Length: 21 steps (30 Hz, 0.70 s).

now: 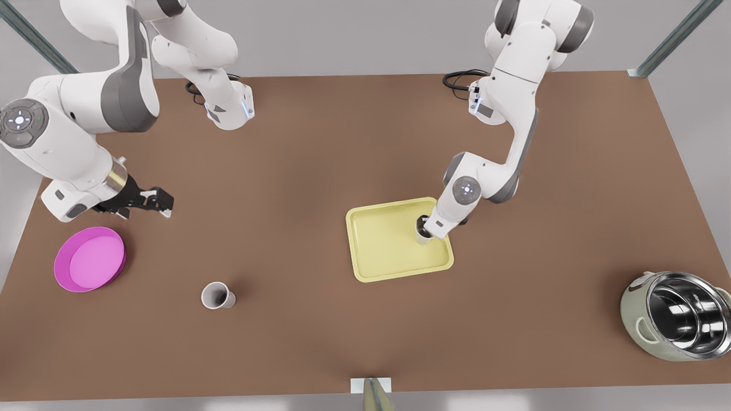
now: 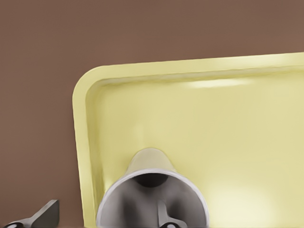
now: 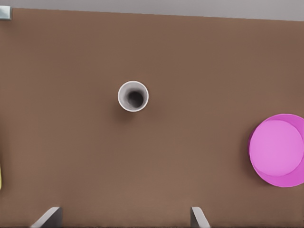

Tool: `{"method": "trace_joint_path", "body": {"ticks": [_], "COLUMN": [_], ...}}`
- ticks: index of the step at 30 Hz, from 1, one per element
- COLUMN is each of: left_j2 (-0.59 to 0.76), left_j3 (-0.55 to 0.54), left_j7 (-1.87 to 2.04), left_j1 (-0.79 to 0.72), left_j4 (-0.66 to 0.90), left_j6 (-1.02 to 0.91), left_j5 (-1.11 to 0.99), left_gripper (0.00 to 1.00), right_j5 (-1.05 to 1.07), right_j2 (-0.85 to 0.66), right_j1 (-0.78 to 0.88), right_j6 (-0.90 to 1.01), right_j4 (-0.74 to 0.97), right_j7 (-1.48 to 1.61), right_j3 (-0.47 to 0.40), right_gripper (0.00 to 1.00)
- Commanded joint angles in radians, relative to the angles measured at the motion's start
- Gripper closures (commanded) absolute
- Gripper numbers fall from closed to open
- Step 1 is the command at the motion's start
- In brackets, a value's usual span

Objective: Use the left arm to pick up the white IKEA cup from the tray and place it on the middle-left position; use the right arm to pick up the white IKEA cup from the tray and place it on the middle-right position

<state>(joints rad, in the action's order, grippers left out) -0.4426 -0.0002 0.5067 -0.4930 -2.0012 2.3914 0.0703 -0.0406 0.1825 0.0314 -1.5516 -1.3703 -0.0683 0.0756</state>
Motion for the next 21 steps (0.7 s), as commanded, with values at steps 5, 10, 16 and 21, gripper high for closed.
{"method": "trace_joint_path", "body": {"ticks": [5,10,16,21], "left_j2": [-0.001,0.005,0.071,0.127], "left_j3": [0.002,0.002,0.015,0.029], "left_j7": [0.102,0.104,-0.014,-0.421], "left_j1": [-0.002,-0.002,0.062,0.29], "left_j4": [0.004,0.007,0.051,0.033], "left_j6": [0.003,-0.003,-0.164,-0.242], "left_j5": [-0.026,-0.024,-0.024,-0.024], "left_gripper": [0.6,0.84,0.89,0.89], "right_j5": [-0.004,-0.001,0.001,0.001], "right_j2": [0.0,0.002,0.002,0.0], "right_j1": [0.004,0.005,0.007,0.007], "right_j6": [0.062,0.067,0.071,0.07], "right_j4": [0.002,0.002,0.0,0.002], "right_j7": [0.027,0.027,0.025,0.025], "right_j3": [0.003,0.004,0.004,0.007], "right_gripper": [0.0,0.0,0.0,0.0]}}
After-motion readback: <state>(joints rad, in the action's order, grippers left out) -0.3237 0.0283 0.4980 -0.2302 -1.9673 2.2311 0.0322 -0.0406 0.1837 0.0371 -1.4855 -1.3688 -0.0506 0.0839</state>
